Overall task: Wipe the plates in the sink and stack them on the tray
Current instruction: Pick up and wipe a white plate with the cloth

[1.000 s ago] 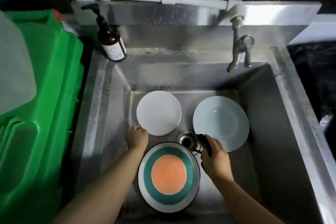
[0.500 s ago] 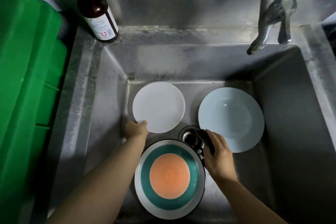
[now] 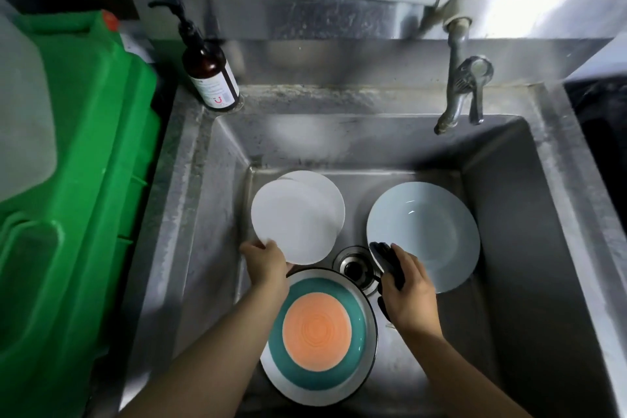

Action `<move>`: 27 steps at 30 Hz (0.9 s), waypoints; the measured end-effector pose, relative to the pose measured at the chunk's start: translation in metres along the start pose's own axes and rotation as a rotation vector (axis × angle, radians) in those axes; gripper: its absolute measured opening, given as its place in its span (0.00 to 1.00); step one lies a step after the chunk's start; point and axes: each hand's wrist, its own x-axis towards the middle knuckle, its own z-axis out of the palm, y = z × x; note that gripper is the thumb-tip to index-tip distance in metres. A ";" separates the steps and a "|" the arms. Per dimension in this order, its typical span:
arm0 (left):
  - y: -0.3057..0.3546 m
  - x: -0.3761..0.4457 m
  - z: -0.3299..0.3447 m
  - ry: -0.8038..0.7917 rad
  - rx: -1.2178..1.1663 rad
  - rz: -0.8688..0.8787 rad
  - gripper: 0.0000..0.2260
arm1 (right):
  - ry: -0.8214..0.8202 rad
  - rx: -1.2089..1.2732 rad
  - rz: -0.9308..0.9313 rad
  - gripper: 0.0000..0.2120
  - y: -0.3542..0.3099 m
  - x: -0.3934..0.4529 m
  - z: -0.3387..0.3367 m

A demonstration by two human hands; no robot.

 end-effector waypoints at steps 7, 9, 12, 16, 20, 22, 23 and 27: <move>0.007 -0.043 -0.015 -0.086 -0.003 0.148 0.12 | 0.028 0.120 -0.004 0.21 -0.032 -0.008 -0.036; 0.012 -0.068 -0.015 -0.134 -0.021 0.141 0.10 | 0.050 0.149 -0.004 0.21 -0.043 -0.015 -0.052; 0.021 -0.114 -0.018 -0.221 -0.023 0.126 0.10 | 0.091 0.133 -0.114 0.23 -0.059 -0.031 -0.080; 0.032 -0.172 -0.020 -0.290 0.039 0.129 0.10 | 0.059 -0.083 -0.480 0.23 -0.086 -0.054 -0.109; 0.046 -0.224 -0.019 -0.375 0.021 0.147 0.13 | -0.041 -0.350 -0.642 0.24 -0.110 -0.085 -0.111; 0.054 -0.239 -0.023 -0.401 0.028 0.156 0.13 | -0.037 -0.409 -0.655 0.25 -0.109 -0.099 -0.116; 0.058 -0.243 -0.025 -0.414 0.004 0.147 0.12 | -0.027 -0.409 -0.650 0.24 -0.107 -0.103 -0.120; 0.074 -0.267 -0.033 -0.447 0.007 0.151 0.12 | 0.004 -0.349 -0.555 0.21 -0.100 -0.113 -0.128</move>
